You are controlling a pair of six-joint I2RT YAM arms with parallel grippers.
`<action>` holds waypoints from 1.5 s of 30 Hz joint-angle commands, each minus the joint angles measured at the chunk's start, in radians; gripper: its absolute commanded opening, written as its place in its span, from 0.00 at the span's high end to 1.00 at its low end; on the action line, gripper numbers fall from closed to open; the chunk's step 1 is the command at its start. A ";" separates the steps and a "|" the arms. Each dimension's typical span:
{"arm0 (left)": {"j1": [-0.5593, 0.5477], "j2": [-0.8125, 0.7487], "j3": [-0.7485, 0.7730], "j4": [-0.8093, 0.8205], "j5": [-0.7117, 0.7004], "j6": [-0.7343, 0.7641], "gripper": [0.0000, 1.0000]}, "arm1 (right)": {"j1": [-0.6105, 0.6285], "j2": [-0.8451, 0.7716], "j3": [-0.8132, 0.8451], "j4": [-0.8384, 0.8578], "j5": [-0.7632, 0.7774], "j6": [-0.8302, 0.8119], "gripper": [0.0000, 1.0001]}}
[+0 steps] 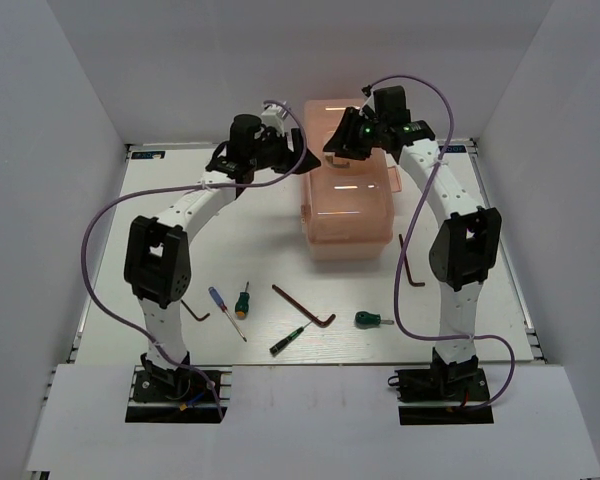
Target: Sort the tools into containers
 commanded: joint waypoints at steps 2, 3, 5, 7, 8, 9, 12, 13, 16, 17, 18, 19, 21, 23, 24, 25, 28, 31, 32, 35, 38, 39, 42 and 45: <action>0.003 -0.156 -0.107 0.051 -0.087 0.020 0.23 | 0.007 -0.019 0.045 -0.007 0.053 -0.050 0.50; 0.003 -0.201 -0.128 0.051 -0.109 0.032 0.23 | 0.015 -0.018 0.045 -0.010 0.069 -0.058 0.50; 0.003 -0.244 -0.192 0.078 -0.109 0.032 0.23 | 0.021 -0.011 0.043 -0.011 0.079 -0.075 0.50; 0.003 -0.296 -0.229 0.091 -0.130 0.032 0.23 | 0.029 -0.005 0.042 -0.016 0.083 -0.076 0.50; 0.003 -0.305 -0.241 0.091 -0.130 0.043 0.23 | 0.033 -0.004 0.037 -0.016 0.078 -0.069 0.50; 0.003 -0.305 -0.252 0.091 -0.130 0.043 0.23 | 0.032 -0.004 0.033 -0.007 0.066 -0.069 0.53; 0.003 -0.305 -0.252 0.082 -0.118 0.043 0.23 | 0.030 -0.005 0.019 0.021 0.006 -0.041 0.57; 0.003 -0.305 -0.229 0.082 -0.101 0.043 0.23 | 0.027 -0.013 0.019 0.024 -0.003 -0.033 0.57; 0.003 -0.258 -0.179 0.092 -0.049 0.043 0.23 | 0.024 -0.025 0.011 0.052 -0.055 -0.004 0.58; 0.003 -0.246 -0.163 0.092 -0.022 0.043 0.23 | 0.021 -0.034 0.010 0.055 -0.068 0.003 0.58; 0.003 -0.220 -0.134 0.092 -0.008 0.043 0.23 | 0.023 -0.034 0.010 0.070 -0.090 0.016 0.58; 0.003 -0.209 -0.119 0.092 0.003 0.043 0.23 | 0.021 -0.039 0.011 0.075 -0.100 0.020 0.58; -0.007 -0.186 -0.090 0.092 0.017 0.043 0.23 | 0.017 -0.048 0.010 0.090 -0.130 0.040 0.59; -0.007 -0.157 -0.068 0.092 0.034 0.034 0.23 | 0.017 -0.054 0.011 0.093 -0.143 0.056 0.59; -0.007 -0.157 -0.056 0.092 0.047 0.034 0.23 | 0.015 -0.054 0.011 0.099 -0.149 0.059 0.59; -0.007 -0.144 -0.056 0.092 0.047 0.023 0.23 | 0.013 -0.056 0.011 0.099 -0.151 0.060 0.59; -0.007 -0.109 -0.036 0.101 0.070 0.011 0.23 | 0.013 -0.056 0.008 0.105 -0.157 0.069 0.59; -0.007 -0.065 -0.008 0.101 0.107 -0.001 0.26 | 0.012 -0.054 0.003 0.110 -0.164 0.077 0.59; -0.007 -0.052 0.007 0.101 0.122 -0.011 0.26 | 0.013 -0.056 -0.003 0.113 -0.169 0.077 0.59; -0.007 -0.002 0.047 0.101 0.143 -0.021 0.27 | 0.009 -0.051 -0.003 0.115 -0.174 0.083 0.59; -0.025 0.038 0.105 0.057 0.143 -0.031 0.30 | 0.004 -0.051 -0.001 0.115 -0.172 0.083 0.59; -0.025 0.061 0.136 0.043 0.130 -0.031 0.31 | 0.006 -0.048 -0.001 0.116 -0.172 0.086 0.59; -0.034 0.087 0.174 0.017 0.121 -0.021 0.31 | 0.003 -0.044 -0.001 0.118 -0.178 0.094 0.59; -0.054 0.124 0.225 -0.018 0.109 -0.021 0.32 | -0.002 -0.042 -0.006 0.124 -0.190 0.102 0.59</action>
